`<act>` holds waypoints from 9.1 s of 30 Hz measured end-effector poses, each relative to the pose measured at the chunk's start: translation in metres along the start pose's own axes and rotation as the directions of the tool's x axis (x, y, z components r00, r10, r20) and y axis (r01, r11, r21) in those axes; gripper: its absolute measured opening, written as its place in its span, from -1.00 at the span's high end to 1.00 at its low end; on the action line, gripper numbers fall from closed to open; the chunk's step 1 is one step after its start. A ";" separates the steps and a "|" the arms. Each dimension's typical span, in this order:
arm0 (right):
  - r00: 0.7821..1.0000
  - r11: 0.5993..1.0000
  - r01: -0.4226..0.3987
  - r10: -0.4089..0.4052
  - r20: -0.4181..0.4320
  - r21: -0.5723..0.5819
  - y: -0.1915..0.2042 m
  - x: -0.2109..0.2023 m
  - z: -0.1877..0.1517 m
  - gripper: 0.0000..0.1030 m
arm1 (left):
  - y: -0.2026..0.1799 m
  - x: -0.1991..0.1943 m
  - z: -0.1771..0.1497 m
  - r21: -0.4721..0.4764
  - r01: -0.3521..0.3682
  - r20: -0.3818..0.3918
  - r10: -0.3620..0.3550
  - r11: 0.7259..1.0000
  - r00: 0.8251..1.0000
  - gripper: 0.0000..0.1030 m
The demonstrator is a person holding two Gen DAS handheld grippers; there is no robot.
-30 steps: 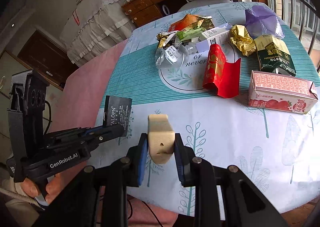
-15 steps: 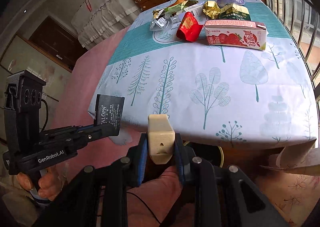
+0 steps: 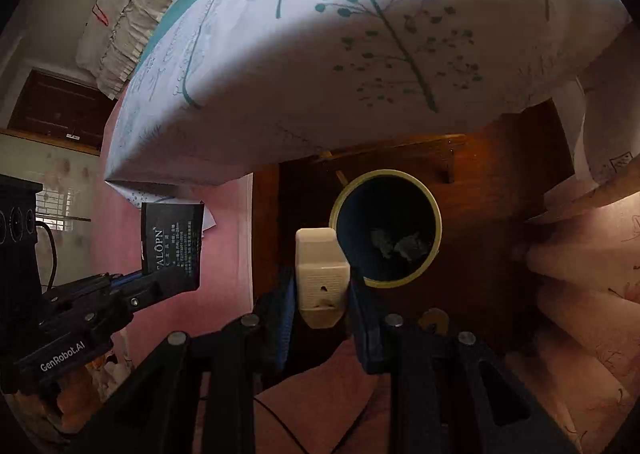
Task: Collect trash
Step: 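Carry the black box and beige block over the trash bin, then open both tools to drop the box and block into the bin, then raise both tools back toward the table trash, then grasp the red packet with the left tool while the right tool grasps the pink carton, then carry the red packet and pink carton toward the trash bin, then open both tools to drop the packet and carton into the bin, then raise both tools back toward the trash on the table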
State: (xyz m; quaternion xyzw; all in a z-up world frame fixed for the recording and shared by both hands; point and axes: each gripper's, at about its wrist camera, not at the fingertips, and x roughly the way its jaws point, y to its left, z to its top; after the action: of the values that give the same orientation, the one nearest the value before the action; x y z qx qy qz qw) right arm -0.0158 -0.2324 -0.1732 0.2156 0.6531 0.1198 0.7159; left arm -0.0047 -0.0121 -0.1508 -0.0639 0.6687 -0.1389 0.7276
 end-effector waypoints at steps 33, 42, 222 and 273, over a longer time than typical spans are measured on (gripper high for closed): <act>0.979 0.949 0.199 -0.182 -0.089 0.243 -0.129 0.269 -0.036 0.14 | 0.121 0.264 -0.016 -0.031 -0.133 0.016 0.134 0.991 0.991 -0.64; 0.988 0.965 0.144 -0.152 0.023 0.220 -0.089 0.207 -0.027 0.14 | 0.106 0.194 -0.017 -0.042 -0.127 0.130 0.131 0.991 0.983 -0.64; 0.982 0.954 0.176 -0.186 0.018 0.244 -0.106 0.246 0.006 -0.25 | 0.107 0.243 0.015 -0.015 -0.109 0.026 0.109 0.994 0.994 -0.51; 0.926 0.993 0.109 -0.121 0.357 0.054 0.114 -0.092 0.014 -0.32 | 0.037 -0.168 0.052 0.115 -0.155 0.449 0.088 0.981 0.889 -0.87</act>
State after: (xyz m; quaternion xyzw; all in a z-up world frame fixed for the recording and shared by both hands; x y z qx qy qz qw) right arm 0.0002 -0.1762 -0.0385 0.2070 0.5246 0.0254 0.8254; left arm 0.0400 0.0673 0.0047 0.0024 0.4768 -0.1238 0.8702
